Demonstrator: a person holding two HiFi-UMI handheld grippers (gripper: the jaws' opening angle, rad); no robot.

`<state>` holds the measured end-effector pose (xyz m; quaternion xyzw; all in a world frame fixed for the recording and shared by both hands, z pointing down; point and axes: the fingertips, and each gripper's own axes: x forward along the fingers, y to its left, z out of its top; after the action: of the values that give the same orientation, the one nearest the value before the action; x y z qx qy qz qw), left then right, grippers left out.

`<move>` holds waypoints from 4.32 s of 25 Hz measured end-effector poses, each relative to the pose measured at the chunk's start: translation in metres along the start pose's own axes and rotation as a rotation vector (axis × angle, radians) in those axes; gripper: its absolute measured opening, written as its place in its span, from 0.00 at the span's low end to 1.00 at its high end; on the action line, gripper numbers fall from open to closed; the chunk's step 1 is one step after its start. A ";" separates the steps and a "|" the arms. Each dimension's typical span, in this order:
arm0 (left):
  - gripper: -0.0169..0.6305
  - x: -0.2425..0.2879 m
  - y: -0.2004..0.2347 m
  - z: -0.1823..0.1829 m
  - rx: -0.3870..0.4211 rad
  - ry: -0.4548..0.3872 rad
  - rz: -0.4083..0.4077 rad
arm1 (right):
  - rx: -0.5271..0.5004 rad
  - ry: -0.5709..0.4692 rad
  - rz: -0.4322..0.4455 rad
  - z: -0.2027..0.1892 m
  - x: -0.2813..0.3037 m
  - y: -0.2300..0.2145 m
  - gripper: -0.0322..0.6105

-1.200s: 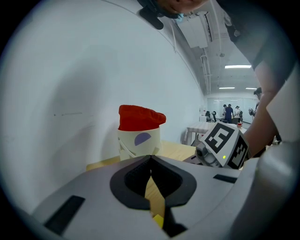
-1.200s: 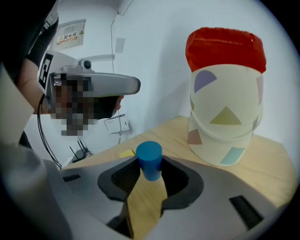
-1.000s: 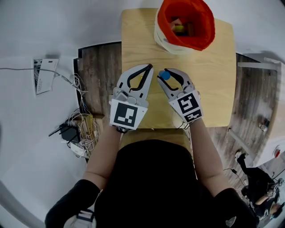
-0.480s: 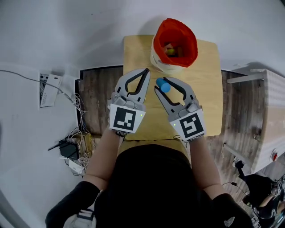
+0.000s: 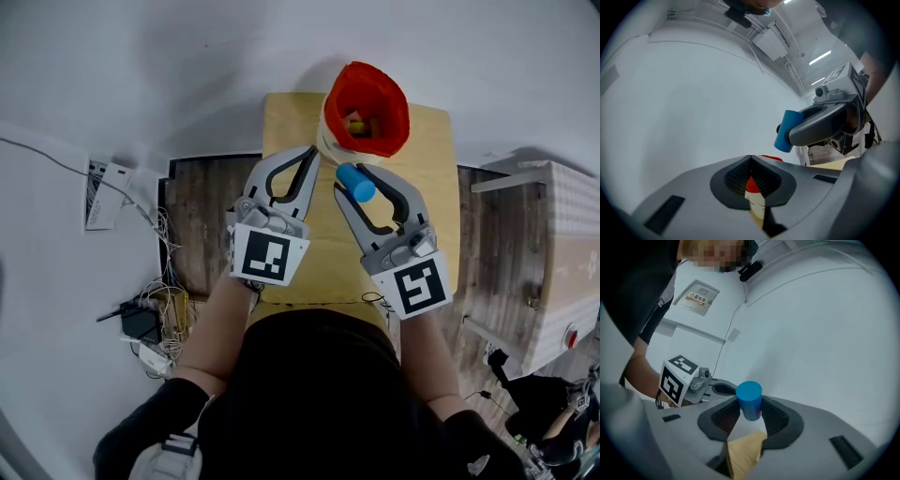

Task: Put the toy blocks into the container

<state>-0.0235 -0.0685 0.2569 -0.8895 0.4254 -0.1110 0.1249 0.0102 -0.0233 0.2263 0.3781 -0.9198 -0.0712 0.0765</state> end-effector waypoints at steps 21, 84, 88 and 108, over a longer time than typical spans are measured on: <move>0.04 0.090 0.012 -0.003 -0.008 0.014 -0.033 | 0.089 0.039 -0.085 -0.046 0.032 -0.103 0.30; 0.04 -0.017 0.016 -0.012 -0.058 0.038 -0.004 | 0.088 0.008 -0.085 -0.017 0.033 0.005 0.09; 0.04 -0.030 0.022 -0.010 -0.059 0.024 0.007 | 0.078 0.007 -0.069 -0.012 0.035 0.024 0.09; 0.04 -0.055 0.010 -0.055 -0.194 0.070 -0.019 | 0.117 0.069 -0.057 -0.051 0.041 0.056 0.10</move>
<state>-0.0813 -0.0380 0.3005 -0.8969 0.4299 -0.1016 0.0223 -0.0470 -0.0163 0.2906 0.4104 -0.9080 -0.0066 0.0837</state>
